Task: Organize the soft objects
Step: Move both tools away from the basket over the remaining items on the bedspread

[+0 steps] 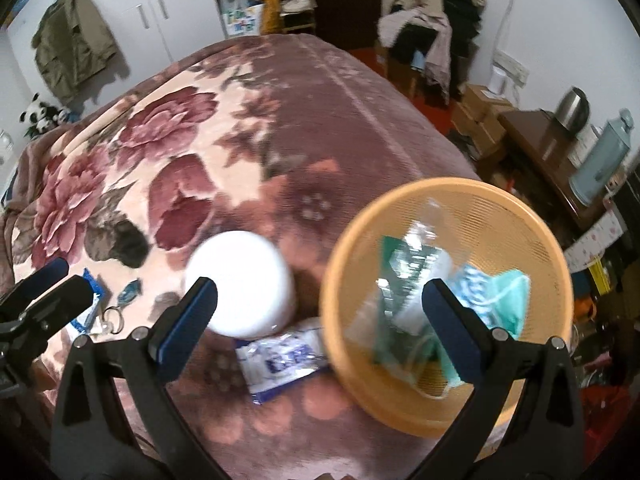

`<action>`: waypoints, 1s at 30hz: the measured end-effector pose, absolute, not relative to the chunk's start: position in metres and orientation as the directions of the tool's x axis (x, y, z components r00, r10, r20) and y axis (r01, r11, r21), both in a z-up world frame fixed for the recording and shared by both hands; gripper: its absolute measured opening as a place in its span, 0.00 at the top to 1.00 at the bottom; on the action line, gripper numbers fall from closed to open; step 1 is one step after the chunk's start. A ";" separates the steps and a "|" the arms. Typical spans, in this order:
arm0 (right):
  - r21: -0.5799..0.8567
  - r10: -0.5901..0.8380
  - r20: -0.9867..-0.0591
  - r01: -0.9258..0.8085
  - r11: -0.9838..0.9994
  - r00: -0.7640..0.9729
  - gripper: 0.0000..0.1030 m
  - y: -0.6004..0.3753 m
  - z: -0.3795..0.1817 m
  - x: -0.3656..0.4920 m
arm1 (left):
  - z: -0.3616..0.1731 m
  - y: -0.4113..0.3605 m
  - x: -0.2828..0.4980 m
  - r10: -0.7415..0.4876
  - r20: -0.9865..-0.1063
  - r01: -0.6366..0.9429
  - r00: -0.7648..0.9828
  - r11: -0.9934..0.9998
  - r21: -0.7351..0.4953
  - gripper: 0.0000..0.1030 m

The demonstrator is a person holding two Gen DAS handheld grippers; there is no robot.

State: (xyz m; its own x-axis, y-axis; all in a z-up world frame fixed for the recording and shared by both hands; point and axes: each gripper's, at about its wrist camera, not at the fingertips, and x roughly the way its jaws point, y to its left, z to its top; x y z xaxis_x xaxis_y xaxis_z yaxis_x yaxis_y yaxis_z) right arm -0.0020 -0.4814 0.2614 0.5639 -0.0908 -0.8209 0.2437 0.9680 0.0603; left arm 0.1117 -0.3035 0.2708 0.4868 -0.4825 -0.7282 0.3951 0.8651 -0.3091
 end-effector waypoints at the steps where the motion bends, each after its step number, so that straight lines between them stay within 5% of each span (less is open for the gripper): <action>1: 0.060 -0.083 -0.821 0.229 0.971 0.565 0.00 -0.473 0.261 0.001 | 0.269 -0.292 0.114 -0.475 -0.729 0.378 0.493 0.871 -0.312 0.01; 30: 0.013 0.068 -0.898 -0.129 0.992 0.436 0.00 -0.272 0.177 0.088 | 0.155 -0.052 0.151 -0.268 -0.827 0.025 0.494 0.955 -0.295 0.01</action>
